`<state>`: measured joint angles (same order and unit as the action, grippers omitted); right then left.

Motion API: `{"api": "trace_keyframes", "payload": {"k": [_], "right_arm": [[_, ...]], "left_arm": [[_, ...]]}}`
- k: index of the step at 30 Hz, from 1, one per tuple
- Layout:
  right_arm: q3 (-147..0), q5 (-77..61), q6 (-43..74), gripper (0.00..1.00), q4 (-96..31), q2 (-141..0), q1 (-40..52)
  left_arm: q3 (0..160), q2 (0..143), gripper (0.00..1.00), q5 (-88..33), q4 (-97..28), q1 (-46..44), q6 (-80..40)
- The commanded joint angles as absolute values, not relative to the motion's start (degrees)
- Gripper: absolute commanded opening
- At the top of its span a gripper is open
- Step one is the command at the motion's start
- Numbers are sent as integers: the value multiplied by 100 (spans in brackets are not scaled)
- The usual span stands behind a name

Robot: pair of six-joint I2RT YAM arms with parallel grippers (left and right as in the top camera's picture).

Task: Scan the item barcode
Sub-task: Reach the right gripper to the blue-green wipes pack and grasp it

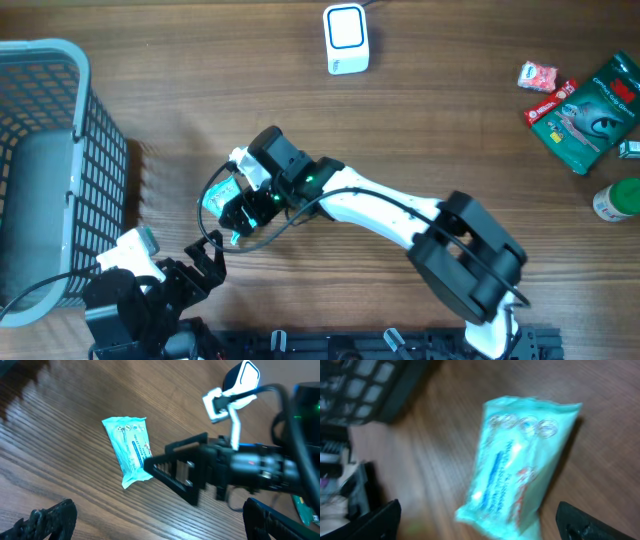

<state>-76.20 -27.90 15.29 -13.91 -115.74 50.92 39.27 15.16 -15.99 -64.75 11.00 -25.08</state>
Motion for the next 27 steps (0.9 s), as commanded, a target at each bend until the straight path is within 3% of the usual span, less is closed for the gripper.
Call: {"api": "trace_keyframes", "payload": {"k": [1, 4, 9, 13, 18, 22, 27], "right_arm": [[-7583, -2512, 1802, 91, -1160, -12088, 5072], [-7583, -2908, 1804, 66, -1079, -12291, 5105], [-7585, -2792, 1859, 5, -1210, -12363, 4989], [-7616, -2877, 2370, 4, -1791, -12121, 4427], [-7616, -2762, 3118, 4, -3730, -11579, 2936], [-7616, -2792, 4759, 4, -5308, -11496, 1804], [-7616, -3686, 4906, 4, -6307, -11496, 1162]], "left_arm": [[3918, 1507, 100, -1647, -6462, 1109, -2399], [3918, 1507, 100, -1647, -6462, 1109, -2399], [3918, 1507, 100, -1647, -6462, 1109, -2399], [3918, 1507, 100, -1649, -6462, 1109, -2399], [3918, 1507, 100, -1647, -6462, 1109, -2401], [3918, 1507, 100, -1647, -6462, 1109, -2399], [3918, 1507, 100, -1647, -6462, 1109, -2399]]}}
